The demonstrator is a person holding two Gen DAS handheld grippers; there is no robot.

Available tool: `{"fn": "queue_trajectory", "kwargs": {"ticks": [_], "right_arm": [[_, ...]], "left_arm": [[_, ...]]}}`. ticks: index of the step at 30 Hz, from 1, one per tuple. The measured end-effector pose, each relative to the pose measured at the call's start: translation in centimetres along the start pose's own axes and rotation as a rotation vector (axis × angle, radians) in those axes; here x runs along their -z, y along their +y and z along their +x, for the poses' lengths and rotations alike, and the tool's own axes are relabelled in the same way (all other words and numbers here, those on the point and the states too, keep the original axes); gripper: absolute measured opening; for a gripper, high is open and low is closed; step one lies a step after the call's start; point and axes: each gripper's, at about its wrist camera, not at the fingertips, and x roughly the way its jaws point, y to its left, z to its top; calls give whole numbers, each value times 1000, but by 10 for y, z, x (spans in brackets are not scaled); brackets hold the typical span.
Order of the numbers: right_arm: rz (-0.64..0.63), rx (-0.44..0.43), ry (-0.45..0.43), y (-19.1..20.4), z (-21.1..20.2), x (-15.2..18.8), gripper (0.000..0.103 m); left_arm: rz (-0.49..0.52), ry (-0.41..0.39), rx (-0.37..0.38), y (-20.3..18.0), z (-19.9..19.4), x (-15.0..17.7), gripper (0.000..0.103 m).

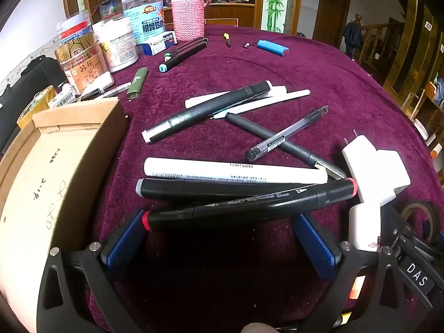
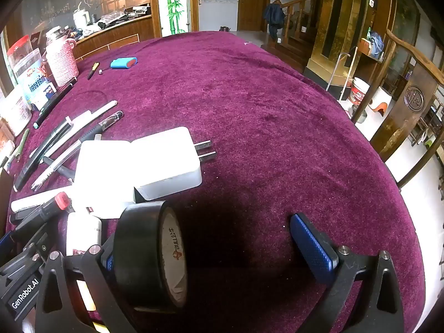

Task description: Organize rigid objects

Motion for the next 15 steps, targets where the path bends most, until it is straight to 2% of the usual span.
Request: {"fn": "queue_trajectory", "kwargs": {"ticks": [15], "right_arm": [[0,0,1,0,0,0,102]], "left_arm": [[1,-1,-2,-1,1,0,103]]}}
